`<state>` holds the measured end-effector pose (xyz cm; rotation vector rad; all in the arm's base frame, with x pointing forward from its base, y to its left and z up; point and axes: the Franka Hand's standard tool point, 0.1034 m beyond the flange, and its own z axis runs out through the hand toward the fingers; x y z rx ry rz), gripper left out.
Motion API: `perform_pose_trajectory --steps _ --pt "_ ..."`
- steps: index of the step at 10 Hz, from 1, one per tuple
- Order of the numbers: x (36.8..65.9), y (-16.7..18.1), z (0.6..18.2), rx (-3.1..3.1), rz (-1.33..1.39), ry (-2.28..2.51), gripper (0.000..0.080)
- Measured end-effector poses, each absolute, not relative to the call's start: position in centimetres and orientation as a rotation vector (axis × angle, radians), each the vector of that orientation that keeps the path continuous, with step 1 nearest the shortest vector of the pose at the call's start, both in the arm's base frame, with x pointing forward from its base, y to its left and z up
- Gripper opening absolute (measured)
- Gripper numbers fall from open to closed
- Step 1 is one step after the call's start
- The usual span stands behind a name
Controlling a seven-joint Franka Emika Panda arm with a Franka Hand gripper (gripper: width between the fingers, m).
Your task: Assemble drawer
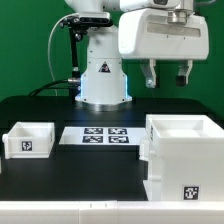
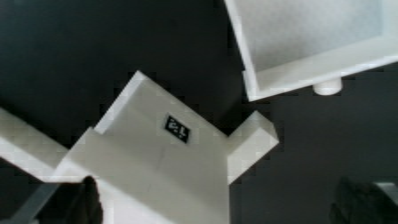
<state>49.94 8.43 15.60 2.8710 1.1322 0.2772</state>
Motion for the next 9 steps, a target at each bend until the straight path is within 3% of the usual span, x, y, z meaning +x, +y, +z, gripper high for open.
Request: perform_pose_trajectory --steps 2,5,9 --pt "49.6 8.5 15.3 2.835 0.268 1.213 0.0648" --pt "46.1 8.7 11.7 2.900 0.244 1.113 0.0648" --pt "46.7 8.3 6.4 2.927 0.207 1.092 0.0648"
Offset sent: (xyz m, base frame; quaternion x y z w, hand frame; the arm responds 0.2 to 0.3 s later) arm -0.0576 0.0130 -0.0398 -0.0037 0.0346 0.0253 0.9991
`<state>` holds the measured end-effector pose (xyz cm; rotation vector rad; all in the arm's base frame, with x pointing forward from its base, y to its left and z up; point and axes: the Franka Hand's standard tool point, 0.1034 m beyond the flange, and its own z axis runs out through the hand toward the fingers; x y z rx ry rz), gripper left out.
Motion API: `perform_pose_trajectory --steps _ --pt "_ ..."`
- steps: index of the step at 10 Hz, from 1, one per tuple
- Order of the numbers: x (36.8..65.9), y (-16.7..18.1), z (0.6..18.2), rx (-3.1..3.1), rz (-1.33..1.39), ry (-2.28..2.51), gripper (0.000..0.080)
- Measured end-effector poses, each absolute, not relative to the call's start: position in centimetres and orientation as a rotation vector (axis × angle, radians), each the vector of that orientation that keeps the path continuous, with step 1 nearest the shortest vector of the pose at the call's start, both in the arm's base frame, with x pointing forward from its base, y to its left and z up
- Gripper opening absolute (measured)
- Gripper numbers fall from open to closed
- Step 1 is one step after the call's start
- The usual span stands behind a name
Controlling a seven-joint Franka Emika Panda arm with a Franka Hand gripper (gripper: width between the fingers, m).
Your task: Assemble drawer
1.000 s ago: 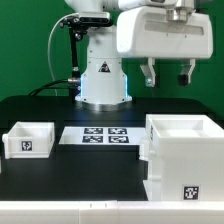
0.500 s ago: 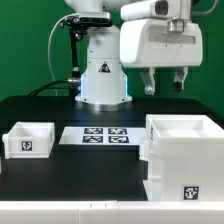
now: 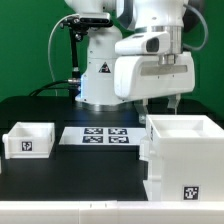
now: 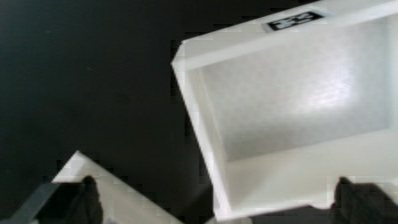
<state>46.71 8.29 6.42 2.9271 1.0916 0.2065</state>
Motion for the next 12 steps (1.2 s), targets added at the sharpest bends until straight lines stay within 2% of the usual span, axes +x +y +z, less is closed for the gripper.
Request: perform_pose_trajectory --steps 1,3,5,7,10,11,12 --pt "46.8 8.3 5.8 2.930 0.195 1.092 0.0648" --pt "46.9 8.3 6.2 2.927 0.209 1.092 0.0648" --pt "46.8 8.3 5.9 2.929 0.200 1.092 0.0648" --pt "46.5 7.2 3.1 2.948 0.134 1.075 0.0648" --pt "47.1 7.2 2.5 2.950 0.131 1.073 0.0648" --pt "47.0 7.2 2.5 2.951 0.130 1.073 0.0535" --pt "47.0 7.2 2.5 2.951 0.129 1.073 0.0340"
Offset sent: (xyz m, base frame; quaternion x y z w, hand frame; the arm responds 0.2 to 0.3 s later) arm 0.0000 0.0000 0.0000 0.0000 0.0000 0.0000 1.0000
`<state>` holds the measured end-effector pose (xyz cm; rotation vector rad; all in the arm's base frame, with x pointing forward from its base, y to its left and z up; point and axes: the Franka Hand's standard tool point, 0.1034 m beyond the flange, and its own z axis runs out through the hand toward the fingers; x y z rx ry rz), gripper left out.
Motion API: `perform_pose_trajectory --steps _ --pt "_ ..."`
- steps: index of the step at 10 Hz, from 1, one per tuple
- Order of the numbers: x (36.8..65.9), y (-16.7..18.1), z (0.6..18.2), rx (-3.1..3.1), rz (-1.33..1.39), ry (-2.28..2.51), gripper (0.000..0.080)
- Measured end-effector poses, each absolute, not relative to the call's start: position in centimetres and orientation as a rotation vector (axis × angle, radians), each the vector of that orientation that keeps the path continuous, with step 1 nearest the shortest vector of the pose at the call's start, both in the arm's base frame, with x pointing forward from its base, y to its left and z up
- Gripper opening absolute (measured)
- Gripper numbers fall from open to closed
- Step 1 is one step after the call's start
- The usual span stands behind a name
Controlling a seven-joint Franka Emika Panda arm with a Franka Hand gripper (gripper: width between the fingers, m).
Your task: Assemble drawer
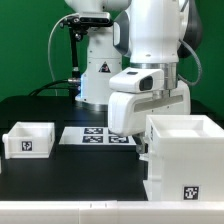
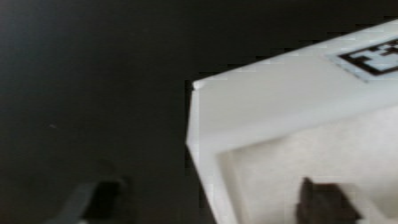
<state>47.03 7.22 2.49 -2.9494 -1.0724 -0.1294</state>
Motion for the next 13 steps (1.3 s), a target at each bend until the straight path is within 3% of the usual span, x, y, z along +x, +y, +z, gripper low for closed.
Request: perform_pose_trajectory --steps 1,3,6,8,10,13 --pt "47.0 7.2 2.5 -2.949 -0.129 -1.072 0.0340" --pt "47.0 7.2 2.5 -2.949 -0.128 -1.072 0.0061" --pt "47.3 4.4 4.5 -2.911 -0.071 -1.188 0.0038" --pt "47.8 0.1 5.8 -2.848 -0.007 -1.295 0.0038" --pt "48.5 -2.9 5.5 -2.853 -0.005 -1.257 0.0038" --pt "48.5 -2.9 5.5 -2.952 -0.003 -0.991 0.0038"
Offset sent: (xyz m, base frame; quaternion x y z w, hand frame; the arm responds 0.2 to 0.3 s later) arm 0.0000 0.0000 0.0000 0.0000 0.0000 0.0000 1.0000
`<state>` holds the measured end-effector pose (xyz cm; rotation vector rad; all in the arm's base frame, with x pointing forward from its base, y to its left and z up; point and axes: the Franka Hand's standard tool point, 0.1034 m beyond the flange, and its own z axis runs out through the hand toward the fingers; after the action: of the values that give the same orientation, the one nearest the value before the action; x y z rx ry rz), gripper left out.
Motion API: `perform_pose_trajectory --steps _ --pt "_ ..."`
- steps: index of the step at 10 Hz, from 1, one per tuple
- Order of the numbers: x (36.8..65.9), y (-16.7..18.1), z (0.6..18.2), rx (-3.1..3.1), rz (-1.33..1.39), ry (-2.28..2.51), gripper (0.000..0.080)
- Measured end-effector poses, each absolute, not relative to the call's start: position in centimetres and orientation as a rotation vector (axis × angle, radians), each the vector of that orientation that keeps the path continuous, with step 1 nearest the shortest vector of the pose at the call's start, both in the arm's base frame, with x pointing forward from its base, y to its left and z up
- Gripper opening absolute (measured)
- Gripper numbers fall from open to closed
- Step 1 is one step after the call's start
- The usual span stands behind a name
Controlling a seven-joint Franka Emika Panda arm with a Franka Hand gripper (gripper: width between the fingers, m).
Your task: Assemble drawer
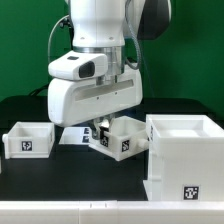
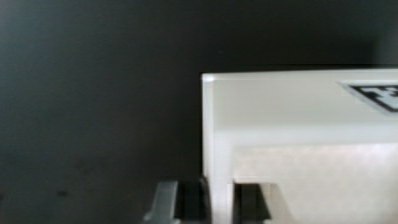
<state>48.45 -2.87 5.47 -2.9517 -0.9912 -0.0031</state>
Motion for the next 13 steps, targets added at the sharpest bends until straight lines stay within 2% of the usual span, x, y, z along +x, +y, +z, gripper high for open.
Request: perform_pose_trajectory --steps 2,3,5,10,13 --pt "48.6 -3.3 5.6 -2.930 -0.002 -1.059 0.0038" --pt "49.5 -4.9 6.6 -2.872 0.071 -1.138 0.0038" --pt "51.2 -7.7 6.7 -2.677 0.068 -1.517 0.0038" --pt "51.4 -8.2 6.8 -2.349 0.059 -1.988 0.0038" --pt "55.3 -9.2 7.7 -1.763 0.137 -2.447 0.0038"
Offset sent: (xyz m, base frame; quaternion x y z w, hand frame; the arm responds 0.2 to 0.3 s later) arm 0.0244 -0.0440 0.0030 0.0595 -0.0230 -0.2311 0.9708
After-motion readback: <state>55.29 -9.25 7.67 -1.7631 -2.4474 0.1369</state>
